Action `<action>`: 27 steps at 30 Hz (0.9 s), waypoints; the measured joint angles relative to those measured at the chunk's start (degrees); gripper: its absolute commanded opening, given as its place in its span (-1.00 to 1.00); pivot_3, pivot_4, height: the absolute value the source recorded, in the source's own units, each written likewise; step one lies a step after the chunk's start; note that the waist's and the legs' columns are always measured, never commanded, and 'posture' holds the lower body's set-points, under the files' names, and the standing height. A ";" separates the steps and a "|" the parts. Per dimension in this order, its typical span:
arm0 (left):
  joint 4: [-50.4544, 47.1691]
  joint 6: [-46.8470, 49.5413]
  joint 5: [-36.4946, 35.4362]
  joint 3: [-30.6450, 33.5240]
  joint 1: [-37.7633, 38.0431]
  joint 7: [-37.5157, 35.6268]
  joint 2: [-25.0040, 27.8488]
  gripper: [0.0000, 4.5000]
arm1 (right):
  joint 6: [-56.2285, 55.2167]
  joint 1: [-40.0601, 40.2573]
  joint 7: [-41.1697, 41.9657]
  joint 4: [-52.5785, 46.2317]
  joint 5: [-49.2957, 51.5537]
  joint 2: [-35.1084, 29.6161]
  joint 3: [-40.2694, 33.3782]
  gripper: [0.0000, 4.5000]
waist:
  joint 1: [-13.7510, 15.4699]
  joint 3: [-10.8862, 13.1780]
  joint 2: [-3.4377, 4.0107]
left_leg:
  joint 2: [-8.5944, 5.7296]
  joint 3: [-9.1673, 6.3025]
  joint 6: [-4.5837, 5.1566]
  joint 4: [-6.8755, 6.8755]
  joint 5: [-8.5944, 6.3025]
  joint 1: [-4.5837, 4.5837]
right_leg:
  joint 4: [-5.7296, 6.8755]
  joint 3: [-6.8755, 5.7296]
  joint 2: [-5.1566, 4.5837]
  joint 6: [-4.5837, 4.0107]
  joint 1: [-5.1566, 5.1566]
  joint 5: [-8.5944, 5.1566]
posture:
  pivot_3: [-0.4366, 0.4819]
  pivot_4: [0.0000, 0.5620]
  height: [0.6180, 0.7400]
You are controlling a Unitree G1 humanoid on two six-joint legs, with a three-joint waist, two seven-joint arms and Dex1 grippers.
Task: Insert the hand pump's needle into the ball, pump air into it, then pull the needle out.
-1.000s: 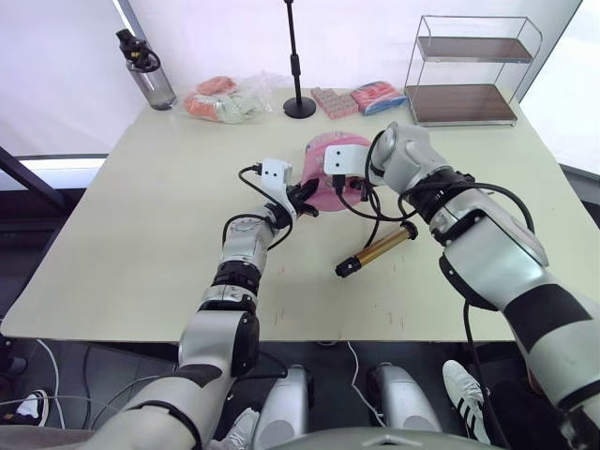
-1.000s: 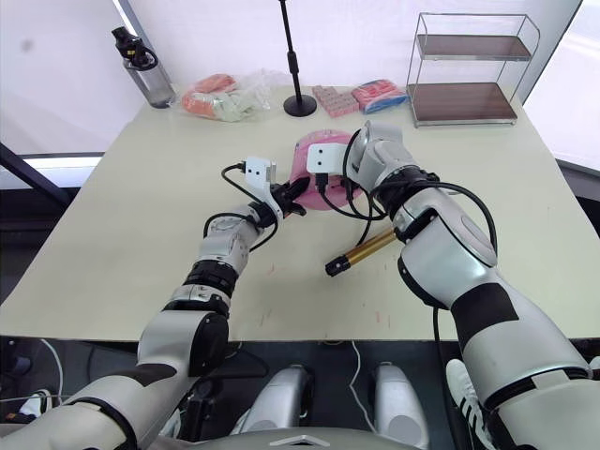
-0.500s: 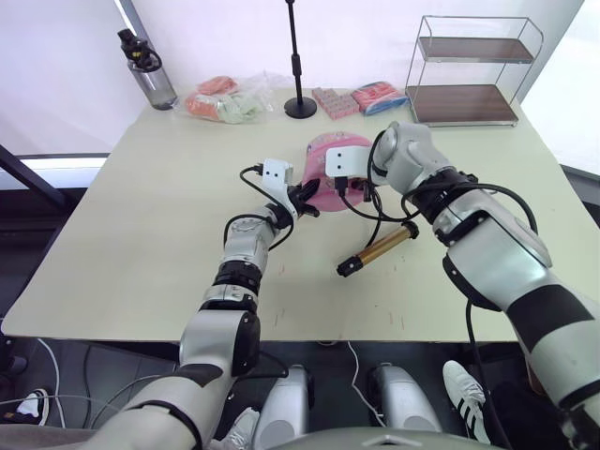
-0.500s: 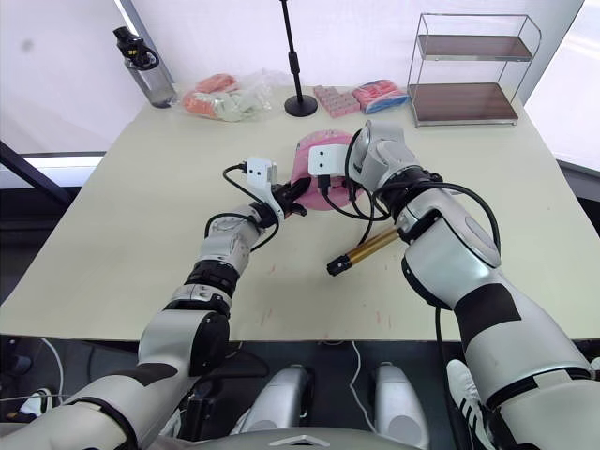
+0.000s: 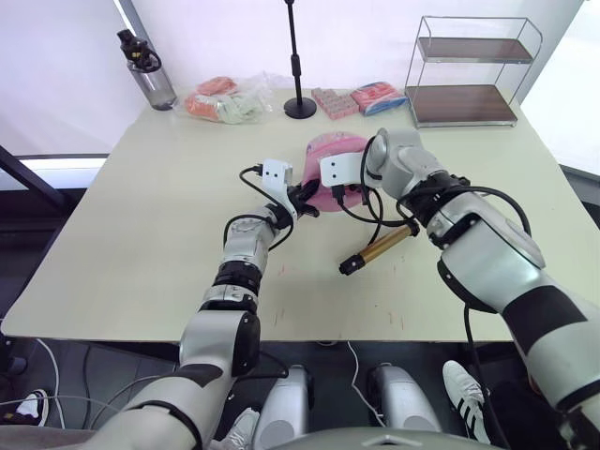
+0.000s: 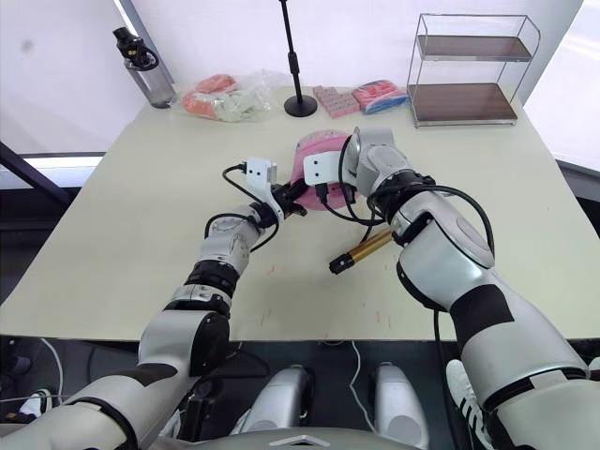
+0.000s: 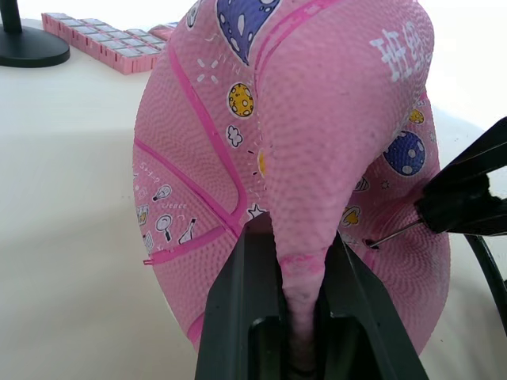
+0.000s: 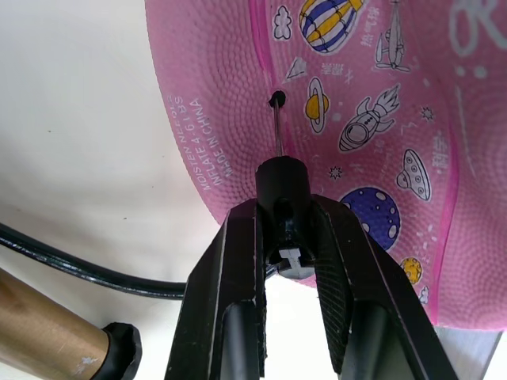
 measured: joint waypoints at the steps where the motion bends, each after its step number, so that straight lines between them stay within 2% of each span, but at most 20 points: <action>1: -0.12 0.14 -0.11 0.10 0.04 0.00 -0.01 -0.96 | -0.16 -0.01 -0.66 0.49 -0.25 0.39 -0.01 -0.86 | -0.03 0.00 0.00 | 0.00 -0.01 0.00 0.00 0.00 0.01 | 0.00 0.00 0.00 0.00 0.01 0.00 | -0.05 -0.47 0.86; 27: -3.48 6.14 -4.57 2.18 1.40 -0.76 -0.05 -0.96 | -2.61 -0.16 -5.87 5.60 -2.31 4.28 -3.88 -0.86 | -0.58 -0.01 0.00 | 0.02 -0.05 -0.11 -0.11 0.07 0.09 | 0.00 -0.02 0.02 -0.02 0.03 -0.01 | -0.05 -0.47 0.86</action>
